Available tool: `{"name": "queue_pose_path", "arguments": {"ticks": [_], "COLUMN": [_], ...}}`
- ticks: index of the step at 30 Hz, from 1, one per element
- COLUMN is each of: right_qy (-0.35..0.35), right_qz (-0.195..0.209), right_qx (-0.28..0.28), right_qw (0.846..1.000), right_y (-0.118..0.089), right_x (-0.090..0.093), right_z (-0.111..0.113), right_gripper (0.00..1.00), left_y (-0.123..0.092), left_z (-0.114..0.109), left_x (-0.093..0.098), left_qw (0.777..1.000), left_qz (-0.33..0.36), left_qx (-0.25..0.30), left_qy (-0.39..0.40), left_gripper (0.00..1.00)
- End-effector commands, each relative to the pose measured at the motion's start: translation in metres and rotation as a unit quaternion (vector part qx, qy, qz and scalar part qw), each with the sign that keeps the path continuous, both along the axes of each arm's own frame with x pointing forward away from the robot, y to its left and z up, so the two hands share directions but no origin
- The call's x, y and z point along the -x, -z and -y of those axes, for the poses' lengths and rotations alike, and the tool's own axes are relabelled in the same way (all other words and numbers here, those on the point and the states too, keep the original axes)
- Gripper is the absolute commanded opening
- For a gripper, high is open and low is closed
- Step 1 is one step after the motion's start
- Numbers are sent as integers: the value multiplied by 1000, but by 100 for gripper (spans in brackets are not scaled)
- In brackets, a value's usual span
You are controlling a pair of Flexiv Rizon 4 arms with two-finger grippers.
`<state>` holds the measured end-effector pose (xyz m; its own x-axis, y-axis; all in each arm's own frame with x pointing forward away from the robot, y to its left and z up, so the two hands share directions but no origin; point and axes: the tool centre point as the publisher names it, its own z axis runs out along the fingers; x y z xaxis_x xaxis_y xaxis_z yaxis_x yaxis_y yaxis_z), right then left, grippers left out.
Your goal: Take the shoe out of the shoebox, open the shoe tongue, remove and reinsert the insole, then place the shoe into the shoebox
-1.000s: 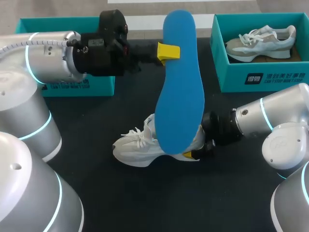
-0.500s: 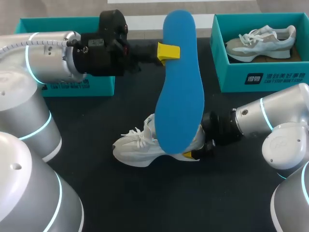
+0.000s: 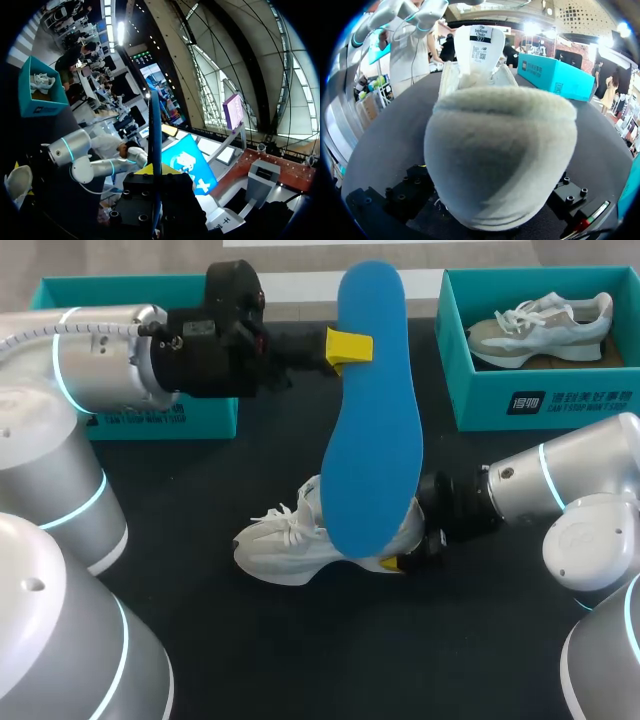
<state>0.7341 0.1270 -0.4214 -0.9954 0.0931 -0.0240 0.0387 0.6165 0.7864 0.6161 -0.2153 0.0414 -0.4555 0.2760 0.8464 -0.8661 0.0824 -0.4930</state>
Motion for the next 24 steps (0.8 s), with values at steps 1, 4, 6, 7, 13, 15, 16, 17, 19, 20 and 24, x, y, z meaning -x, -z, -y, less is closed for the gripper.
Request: {"name": "queue_pose_path", "arguments": {"ticks": [1,4,6,7,13,15,16,17,19,20,24], "right_qy": [5,10,13,13,19,23,25,26,36,46,72], "right_qz": [-2,-4,-5,-6,-24,-27,-32,-38,-39,-32,-33], "right_qx": [22,34,45,50,111,135,155,174,203,213,263], "right_qw": [1000,999,999,999,993,990,987,984,978,975,961], "right_y": [-13,-19,-23,-24,-40,-48,-52,-55,-62,-66,-76], "right_x": [6,8,10,11,13,13,13,13,12,12,13], "right_z": [5,10,12,13,21,23,24,24,24,23,16], "right_gripper": [100,100,100,100,100,100,100,100,100,100,100], "left_y": [1,1,1,1,1,1,1,1,1,1,1], "left_z": [0,0,0,0,0,0,0,0,0,0,0], "left_x": [1,1,1,1,1,1,1,1,1,1,1], "left_qw": [1000,1000,1000,1000,1000,1000,1000,1000,1000,1000,1000], "left_qz": [0,0,0,0,0,0,0,0,0,0,0], "left_qx": [0,0,0,0,0,0,0,0,0,0,0], "left_qy": [-1,-1,-1,-1,-1,-1,-1,-1,-1,-1,-1], "left_gripper": [0,0,0,0,0,0,0,0,0,0,0]}}
